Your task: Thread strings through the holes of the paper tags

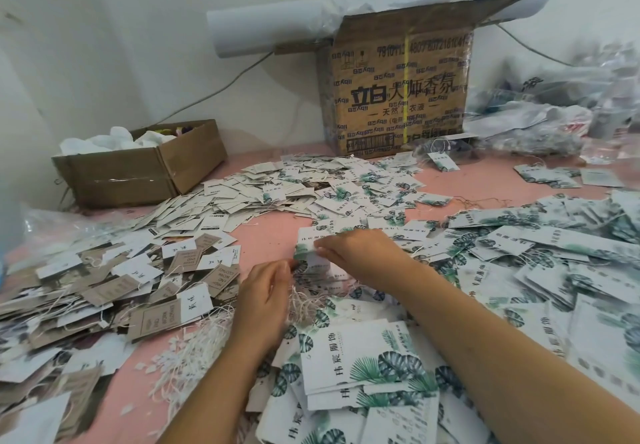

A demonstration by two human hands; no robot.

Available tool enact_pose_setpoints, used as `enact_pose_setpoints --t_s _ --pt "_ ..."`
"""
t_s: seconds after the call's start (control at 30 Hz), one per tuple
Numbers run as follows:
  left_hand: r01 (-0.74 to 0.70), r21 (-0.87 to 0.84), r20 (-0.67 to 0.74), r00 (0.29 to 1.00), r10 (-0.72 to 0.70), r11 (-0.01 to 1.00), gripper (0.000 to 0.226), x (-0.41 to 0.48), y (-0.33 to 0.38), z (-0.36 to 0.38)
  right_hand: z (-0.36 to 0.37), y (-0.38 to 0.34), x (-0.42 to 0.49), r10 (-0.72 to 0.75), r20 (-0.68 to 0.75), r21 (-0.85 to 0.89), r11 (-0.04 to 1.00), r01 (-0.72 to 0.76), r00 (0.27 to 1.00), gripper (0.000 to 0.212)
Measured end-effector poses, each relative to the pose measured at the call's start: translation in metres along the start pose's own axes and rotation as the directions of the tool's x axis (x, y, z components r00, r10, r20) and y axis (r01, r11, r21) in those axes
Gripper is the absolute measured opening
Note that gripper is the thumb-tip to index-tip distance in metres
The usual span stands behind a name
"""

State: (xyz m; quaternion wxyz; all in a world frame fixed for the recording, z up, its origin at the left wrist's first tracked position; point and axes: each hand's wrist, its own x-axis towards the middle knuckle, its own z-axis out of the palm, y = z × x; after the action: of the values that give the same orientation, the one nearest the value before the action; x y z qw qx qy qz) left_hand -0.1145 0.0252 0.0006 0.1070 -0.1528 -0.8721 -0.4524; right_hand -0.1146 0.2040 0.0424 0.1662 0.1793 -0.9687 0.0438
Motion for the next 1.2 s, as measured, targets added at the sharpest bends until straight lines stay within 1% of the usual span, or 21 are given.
enact_pose_setpoints --t_s 0.1,0.17,0.23,0.37,0.47,0.57,0.63,0.7,0.73,0.77,0.8,0.83,0.87,0.9,0.93,0.97,1.0,1.03,1.1,1.2 --pt "0.052 -0.144 0.018 0.999 -0.050 0.988 0.053 -0.001 0.003 -0.002 -0.001 -0.003 -0.001 -0.050 -0.115 -0.096 0.995 0.039 0.992 0.033" --pt "0.067 -0.174 0.022 0.998 -0.064 0.982 0.062 -0.001 0.004 -0.003 -0.002 -0.004 -0.001 -0.035 -0.150 -0.115 0.993 0.018 0.988 0.033" --pt "0.070 -0.161 0.026 0.997 -0.066 0.984 0.065 -0.002 0.005 -0.002 -0.003 -0.004 -0.001 -0.017 -0.150 -0.095 0.995 0.002 0.989 0.033" --pt "0.090 -0.174 0.044 0.996 -0.083 0.981 0.073 -0.002 0.006 -0.003 -0.004 -0.007 -0.002 -0.037 -0.081 -0.029 0.999 0.035 0.996 0.029" --pt "0.165 -0.263 0.061 0.986 -0.155 0.950 0.070 -0.004 0.009 -0.005 -0.004 -0.008 -0.004 -0.106 -0.093 -0.023 0.994 0.104 0.990 0.029" --pt "0.267 -0.370 0.095 0.964 -0.250 0.890 0.051 -0.004 0.009 -0.007 -0.007 -0.014 -0.008 -0.226 -0.137 0.057 0.970 0.235 0.964 0.026" --pt "0.311 -0.430 0.133 0.951 -0.281 0.848 0.042 -0.002 0.008 -0.011 -0.008 -0.020 -0.011 -0.256 -0.113 0.130 0.954 0.270 0.960 0.030" --pt "0.325 -0.500 0.134 0.945 -0.299 0.803 0.019 0.001 0.006 -0.012 -0.007 -0.021 -0.014 -0.208 -0.066 0.292 0.931 0.219 0.976 0.044" --pt "0.327 -0.522 0.124 0.943 -0.309 0.788 0.011 0.002 0.005 -0.012 -0.007 -0.020 -0.014 -0.146 -0.057 0.394 0.906 0.156 0.988 0.048" --pt "0.325 -0.537 0.105 0.942 -0.320 0.779 0.010 0.002 0.003 -0.011 -0.006 -0.016 -0.012 -0.051 -0.053 0.466 0.882 0.070 0.997 0.050" --pt "0.318 -0.551 0.084 0.941 -0.328 0.771 0.009 0.003 0.001 -0.011 -0.005 -0.011 -0.010 0.073 -0.050 0.493 0.869 -0.039 0.996 0.050" --pt "0.312 -0.570 0.064 0.939 -0.337 0.760 0.008 0.004 -0.001 -0.012 -0.004 -0.004 -0.008 0.204 -0.047 0.472 0.867 -0.158 0.978 0.048" --pt "0.310 -0.595 0.050 0.935 -0.351 0.742 0.007 0.005 -0.003 -0.012 -0.003 0.002 -0.007 0.324 -0.034 0.414 0.866 -0.282 0.945 0.045" --pt "0.313 -0.626 0.040 0.928 -0.372 0.714 0.005 0.006 -0.004 -0.013 -0.002 0.008 -0.007 0.420 -0.003 0.328 0.858 -0.396 0.908 0.041" --pt "0.317 -0.665 0.032 0.917 -0.398 0.676 0.004 0.008 -0.005 -0.015 -0.001 0.012 -0.008 0.480 0.043 0.229 0.849 -0.476 0.876 0.035" --pt "0.318 -0.708 0.027 0.905 -0.426 0.631 0.003 0.009 -0.006 -0.017 0.000 0.014 -0.008 0.503 0.092 0.132 0.849 -0.511 0.859 0.029" --pt "0.314 -0.751 0.023 0.892 -0.452 0.581 0.003 0.011 -0.006 -0.018 0.003 0.015 -0.008 0.503 0.130 0.050 0.857 -0.512 0.854 0.027" --pt "0.304 -0.787 0.015 0.879 -0.476 0.537 0.004 0.012 -0.007 -0.020 0.005 0.014 -0.007 0.497 0.159 -0.011 0.865 -0.502 0.853 0.029" --pt "0.281 -0.825 -0.002 0.866 -0.500 0.491 0.006 0.013 -0.007 -0.022 0.008 0.010 -0.007 0.488 0.186 -0.066 0.872 -0.485 0.853 0.039" --pt "0.258 -0.842 -0.001 0.878 -0.479 0.474 0.007 0.014 -0.008 -0.023 0.010 0.007 -0.008 0.484 0.201 -0.087 0.875 -0.477 0.852 0.046"
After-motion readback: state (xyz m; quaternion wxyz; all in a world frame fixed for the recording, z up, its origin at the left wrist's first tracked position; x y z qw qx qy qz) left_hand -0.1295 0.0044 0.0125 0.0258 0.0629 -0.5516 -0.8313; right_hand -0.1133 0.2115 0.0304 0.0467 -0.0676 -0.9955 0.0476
